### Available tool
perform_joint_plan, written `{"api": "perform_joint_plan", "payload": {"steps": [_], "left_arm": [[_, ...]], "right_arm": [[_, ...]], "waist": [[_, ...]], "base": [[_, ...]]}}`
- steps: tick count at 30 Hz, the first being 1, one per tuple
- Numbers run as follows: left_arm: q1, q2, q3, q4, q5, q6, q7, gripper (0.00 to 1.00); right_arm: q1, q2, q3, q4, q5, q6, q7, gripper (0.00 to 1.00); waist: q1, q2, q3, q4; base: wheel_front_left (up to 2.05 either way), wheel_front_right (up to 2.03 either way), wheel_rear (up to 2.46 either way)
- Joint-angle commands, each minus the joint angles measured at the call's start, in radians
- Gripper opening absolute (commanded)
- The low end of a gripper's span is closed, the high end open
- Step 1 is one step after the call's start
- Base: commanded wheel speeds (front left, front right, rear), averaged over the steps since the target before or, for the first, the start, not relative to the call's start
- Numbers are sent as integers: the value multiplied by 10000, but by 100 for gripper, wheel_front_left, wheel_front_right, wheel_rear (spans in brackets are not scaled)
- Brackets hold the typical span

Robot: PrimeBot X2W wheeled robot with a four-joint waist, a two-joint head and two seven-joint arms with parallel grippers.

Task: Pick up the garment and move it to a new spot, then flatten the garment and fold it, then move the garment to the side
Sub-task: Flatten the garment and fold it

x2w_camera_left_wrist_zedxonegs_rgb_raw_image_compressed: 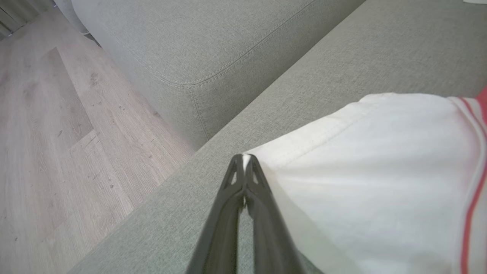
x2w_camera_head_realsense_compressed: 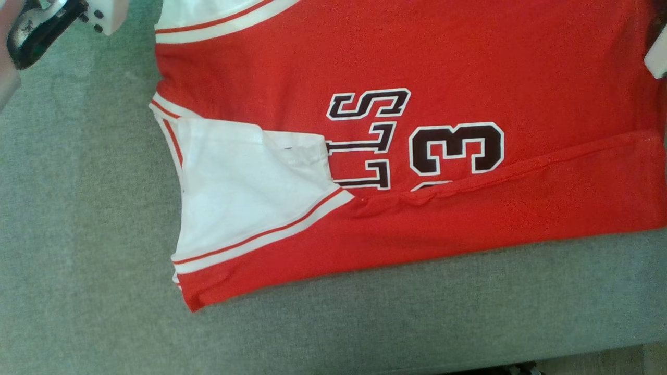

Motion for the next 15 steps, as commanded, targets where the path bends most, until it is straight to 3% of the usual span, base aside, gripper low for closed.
{"api": "perform_joint_plan", "payload": {"steps": [1, 9, 15], "left_arm": [[-624, 322, 409, -68, -31, 21, -81, 0], [-657, 457, 395, 49, 238, 21, -680, 0], [-952, 524, 394, 466, 593, 21, -1731, 0]], "right_arm": [[140, -417, 127, -16, 75, -7, -69, 0], [-405, -530, 717, -70, 342, -7, -959, 0], [-710, -527, 638, 176, 732, -7, -2125, 0]], "waist": [[0, 0, -9, -4], [0, 0, -139, -104], [0, 0, -381, -210]], "base": [[0, 0, 0], [0, 0, 0], [0, 0, 0]]}}
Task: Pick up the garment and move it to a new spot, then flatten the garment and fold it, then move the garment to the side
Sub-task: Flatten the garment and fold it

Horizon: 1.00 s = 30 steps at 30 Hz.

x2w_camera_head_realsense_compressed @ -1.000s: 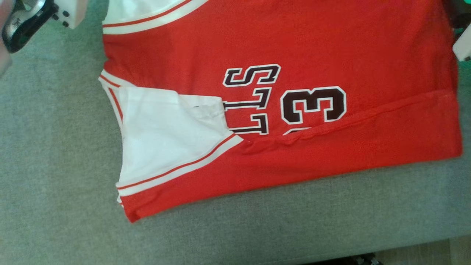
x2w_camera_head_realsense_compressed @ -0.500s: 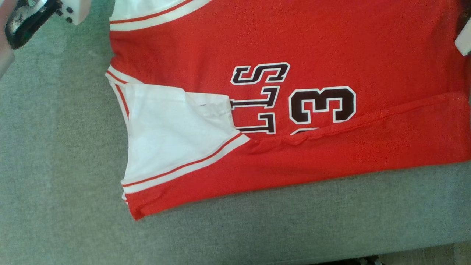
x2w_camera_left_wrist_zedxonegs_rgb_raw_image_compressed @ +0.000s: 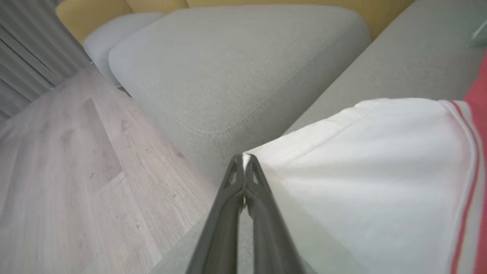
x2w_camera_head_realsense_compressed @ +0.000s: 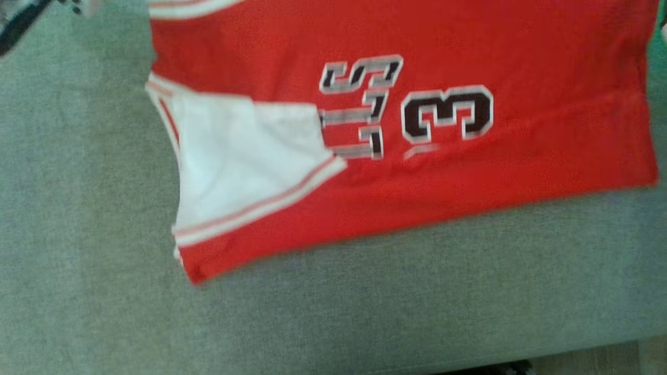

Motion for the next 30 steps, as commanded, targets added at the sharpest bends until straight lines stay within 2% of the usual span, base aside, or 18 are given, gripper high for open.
{"api": "perform_joint_plan", "payload": {"steps": [1, 8, 17, 23, 29, 30], "left_arm": [[-720, 443, 432, 83, 101, 23, -257, 0], [-388, 396, 441, 249, -96, 23, -1197, 0], [921, 913, 436, -823, -158, 82, -1933, 0], [2203, 1452, 434, -2276, -257, 560, -2100, 0], [3650, 2009, 432, -3828, -459, 1269, -2157, 0], [3650, 2009, 432, -3828, -459, 1269, -2157, 0]], "right_arm": [[72, -384, -124, -52, 134, -7, -272, 0], [502, -688, 34, -221, 793, -7, -952, 0], [1718, -1266, 214, -608, 1303, -7, -1463, 0], [2636, -1625, 27, -794, 1449, -7, -1635, 0], [3546, -1694, -361, -925, 1387, -7, -1684, 0], [3546, -1694, -361, -925, 1387, -7, -1684, 0]], "waist": [[0, 0, -106, -32], [0, 0, -635, 93], [0, 0, -1309, 483], [0, 0, -1569, 793], [0, 0, -1684, 964], [0, 0, -1684, 964]], "base": [[0, 0, 0], [0, 0, 0], [0, 0, 0], [0, 0, 0], [0, 0, 0], [0, 0, 0]]}}
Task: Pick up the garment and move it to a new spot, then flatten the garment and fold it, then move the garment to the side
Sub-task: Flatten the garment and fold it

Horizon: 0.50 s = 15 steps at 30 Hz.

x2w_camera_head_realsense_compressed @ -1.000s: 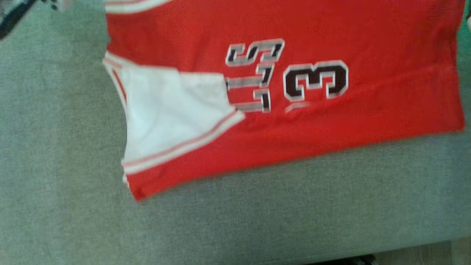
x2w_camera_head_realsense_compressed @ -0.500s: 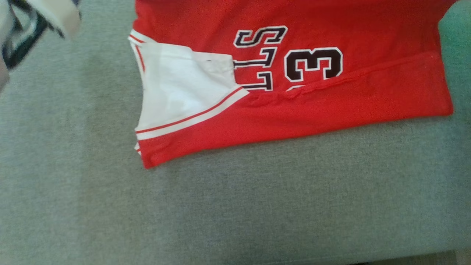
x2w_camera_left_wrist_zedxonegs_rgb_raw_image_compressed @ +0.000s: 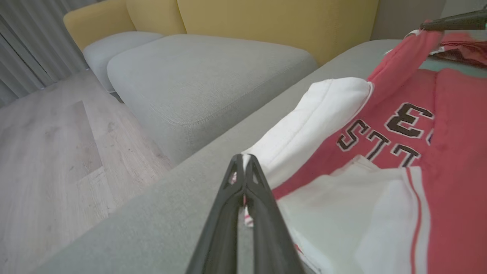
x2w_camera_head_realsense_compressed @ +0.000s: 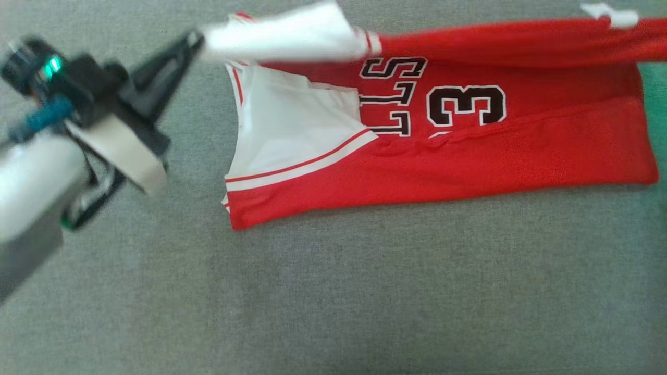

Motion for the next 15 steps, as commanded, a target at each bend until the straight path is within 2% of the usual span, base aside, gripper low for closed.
{"api": "perform_joint_plan", "payload": {"steps": [1, 5, 10, 11, 13, 14, 15], "left_arm": [[-218, 523, 451, -137, -55, 94, -98, 0], [601, 687, 451, -941, -165, 533, -170, 0], [1545, 632, 455, -1425, -239, 1035, -315, 0], [1671, 608, 474, -1438, -258, 1099, -342, 0], [1905, 563, 541, -1431, -301, 1212, -388, 0], [2027, 518, 606, -1424, -345, 1259, -409, 0], [2141, 463, 659, -1413, -354, 1292, -427, 0]], "right_arm": [[376, -516, -129, -132, -11, -7, -130, 0], [1014, -479, -815, -304, -446, -7, -134, 0], [2043, -182, -1812, -463, -1056, -7, -135, 0], [2196, -130, -1949, -484, -1133, -7, -136, 8], [2468, -20, -2187, -514, -1269, -7, -136, 38], [2596, 39, -2293, -506, -1315, -7, -136, 72], [2710, 89, -2393, -502, -1375, -7, -136, 100]], "waist": [[2, -1, -5, 17], [2, -1, 20, 97], [2, -1, -11, 160], [2, -1, -24, 162], [2, -1, -54, 157], [2, -1, -74, 155], [2, -1, -97, 159]], "base": [[0, 0, 0], [0, 0, 0], [0, 0, 0], [0, 0, 0], [0, 0, 0], [0, 0, 0], [0, 0, 0]]}}
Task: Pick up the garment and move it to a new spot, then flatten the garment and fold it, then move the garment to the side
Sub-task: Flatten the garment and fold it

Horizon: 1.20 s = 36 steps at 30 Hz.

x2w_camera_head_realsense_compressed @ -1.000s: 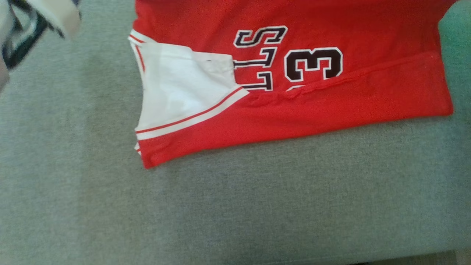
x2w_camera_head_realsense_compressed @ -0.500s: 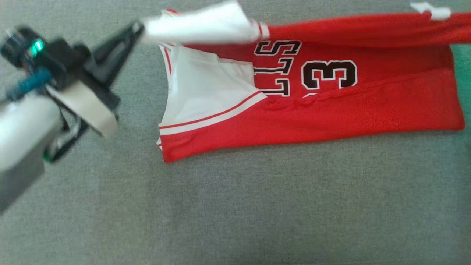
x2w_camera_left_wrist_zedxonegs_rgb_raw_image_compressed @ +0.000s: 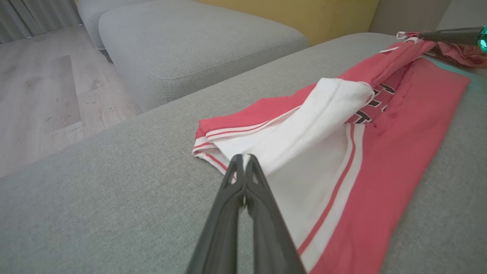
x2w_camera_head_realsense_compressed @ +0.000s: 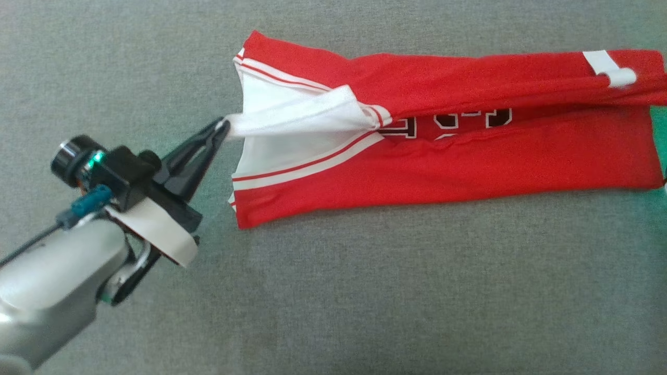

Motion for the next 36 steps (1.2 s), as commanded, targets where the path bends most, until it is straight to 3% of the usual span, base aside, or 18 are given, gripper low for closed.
{"api": "perform_joint_plan", "payload": {"steps": [1, 2, 4, 10, 16, 21, 22, 26, 36], "left_arm": [[16, 286, 593, -97, -14, 117, -131, 4], [129, 215, 617, -78, 14, 148, -141, 25], [361, 39, 744, 23, 40, 230, -156, 100], [1508, -788, 2246, -101, 718, 933, -166, 100], [3560, -2041, 4558, -557, 2432, 2178, -168, 100], [5310, -3308, 6188, -1075, 4025, 2675, -169, 100], [5876, -3800, 6629, -1265, 4621, 2720, -169, 100], [6763, -4713, 7231, -1557, 5608, 2628, -169, 100], [7585, -6138, 7887, -1664, 6922, 1724, -169, 100]], "right_arm": [[478, -286, -236, -111, -144, -7, -109, 100], [593, -226, -384, -120, -184, -7, -109, 100], [886, -120, -699, -198, -255, -7, -110, 100], [2074, 343, -2386, -697, -746, -7, -110, 100], [3344, 1617, -4099, -1299, -1815, -7, -110, 100], [3894, 2601, -4950, -1469, -2556, -7, -110, 100], [3953, 2873, -5192, -1407, -2780, -7, -37, 100], [3750, 3285, -5741, -1166, -3227, -7, 286, 100], [2793, 3803, -7136, 170, -4119, -7, 1629, 100]], "waist": [[0, -1, -46, 9], [0, -1, -79, 21], [0, -1, -161, 47], [0, -1, -508, 25], [0, -1, -946, -101], [0, -1, -1276, -12], [0, -1, -1375, 105], [0, -1, -1479, 450], [0, -1, -1387, 1382]], "base": [[0, 0, 0], [0, 0, 0], [0, 0, 0], [0, 0, 0], [0, 0, 0], [0, 0, 0], [0, 0, 0], [0, 0, 0], [0, 0, 0]]}}
